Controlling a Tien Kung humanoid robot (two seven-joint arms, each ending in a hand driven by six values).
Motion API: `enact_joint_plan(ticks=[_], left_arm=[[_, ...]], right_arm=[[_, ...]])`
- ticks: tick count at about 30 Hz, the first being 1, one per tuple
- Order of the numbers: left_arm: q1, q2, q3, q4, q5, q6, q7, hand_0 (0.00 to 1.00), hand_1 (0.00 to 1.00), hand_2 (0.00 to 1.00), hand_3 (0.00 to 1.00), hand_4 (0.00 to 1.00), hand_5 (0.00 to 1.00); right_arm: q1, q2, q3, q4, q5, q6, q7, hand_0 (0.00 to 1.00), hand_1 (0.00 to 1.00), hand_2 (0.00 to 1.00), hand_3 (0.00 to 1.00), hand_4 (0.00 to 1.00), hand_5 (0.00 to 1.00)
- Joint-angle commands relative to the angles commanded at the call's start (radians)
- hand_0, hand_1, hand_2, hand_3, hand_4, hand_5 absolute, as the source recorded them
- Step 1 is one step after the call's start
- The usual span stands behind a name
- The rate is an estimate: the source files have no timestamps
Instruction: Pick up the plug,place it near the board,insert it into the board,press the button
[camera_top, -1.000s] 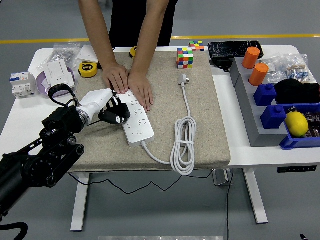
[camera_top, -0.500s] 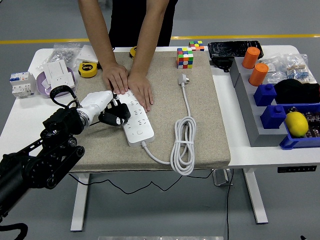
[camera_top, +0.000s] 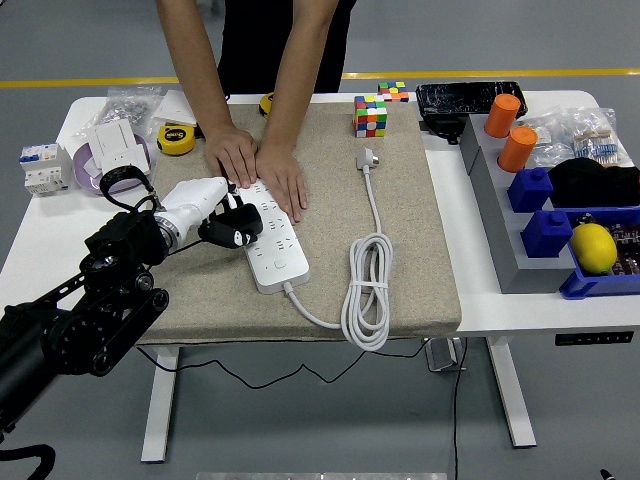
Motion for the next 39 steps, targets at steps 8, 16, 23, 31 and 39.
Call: enact_joint_plan(ticks=[8, 16, 23, 31, 39], left_arm=[[0.017, 0.001, -0.037, -0.025, -0.021, 0.004, -0.015, 0.299, 0.293, 0.361, 0.406, 0.605, 0.187], [0.088, 0.040, -0.143, -0.155, -0.026, -0.005, -0.033, 0.304, 0.302, 0.367, 0.408, 0.605, 0.188], [0.141, 0.094, -0.163, -0.140, -0.104, 0.043, -0.098, 0.332, 0.419, 0.405, 0.432, 0.608, 0.203], [0.141, 0.104, -0.089, -0.055, -0.125, 0.122, -0.203, 0.358, 0.464, 0.451, 0.463, 0.619, 0.199], [0.142, 0.105, -0.071, -0.031, -0.096, 0.120, -0.206, 0.367, 0.490, 0.494, 0.499, 0.641, 0.176]], right_arm=[[0.001, 0.003, 0.004, 0.000, 0.001, -0.001, 0.000, 0.829, 0.752, 0.739, 0.763, 0.998, 0.928], [-0.004, 0.007, 0.012, 0.000, 0.005, -0.002, 0.001, 0.829, 0.752, 0.739, 0.763, 0.998, 0.929], [-0.008, 0.009, 0.015, 0.000, 0.009, -0.003, 0.000, 0.829, 0.753, 0.739, 0.763, 0.998, 0.930], [-0.001, 0.009, 0.001, 0.000, 0.018, -0.003, 0.005, 0.829, 0.753, 0.739, 0.764, 0.998, 0.932], [-0.010, 0.003, 0.003, 0.000, 0.012, -0.003, -0.002, 0.827, 0.753, 0.739, 0.764, 0.998, 0.934]])
